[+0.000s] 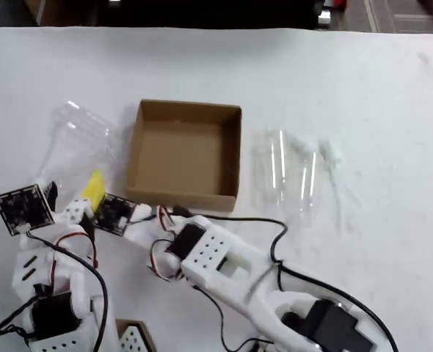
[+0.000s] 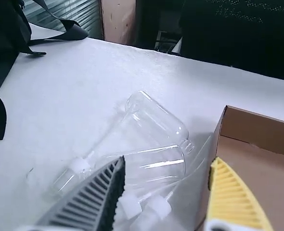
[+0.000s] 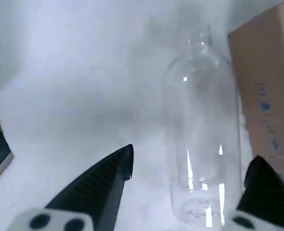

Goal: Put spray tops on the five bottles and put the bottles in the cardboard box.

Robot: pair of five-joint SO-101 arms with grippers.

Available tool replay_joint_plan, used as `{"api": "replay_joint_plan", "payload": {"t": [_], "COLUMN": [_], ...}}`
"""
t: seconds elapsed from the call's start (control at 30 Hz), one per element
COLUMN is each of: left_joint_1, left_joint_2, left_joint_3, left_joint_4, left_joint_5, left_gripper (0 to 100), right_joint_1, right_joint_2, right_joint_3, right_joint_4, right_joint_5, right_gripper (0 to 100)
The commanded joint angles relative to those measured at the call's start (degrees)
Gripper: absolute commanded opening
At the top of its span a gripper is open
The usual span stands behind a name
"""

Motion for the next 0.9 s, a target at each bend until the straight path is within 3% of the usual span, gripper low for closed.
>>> {"api": "replay_joint_plan", "payload": {"t": [0.0,0.37,0.63,0.87], "left_joint_1": [-0.4,-0.3,-0.3,-0.1], "left_joint_2": [-0.5,-0.5,-0.5,-0.5], "left_joint_3": [-0.5,-0.4,-0.4,-0.4], "left_joint_4": [-1.9,-1.9,-1.9,-1.9], "left_joint_5": [0.0,0.0,0.0,0.0], "left_gripper": [28,28,28,28], "right_joint_1": [-0.6,-0.5,1.9,16.0], "right_joint_2": [3.8,6.4,-14.7,-39.7], "right_joint_3": [-1.5,-1.8,-1.4,5.4], "right_joint_4": [-1.1,-1.3,11.1,13.4], "right_joint_5": [0.7,0.8,0.8,0.9], "right_gripper": [27.6,1.5,1.7,1.7]}}
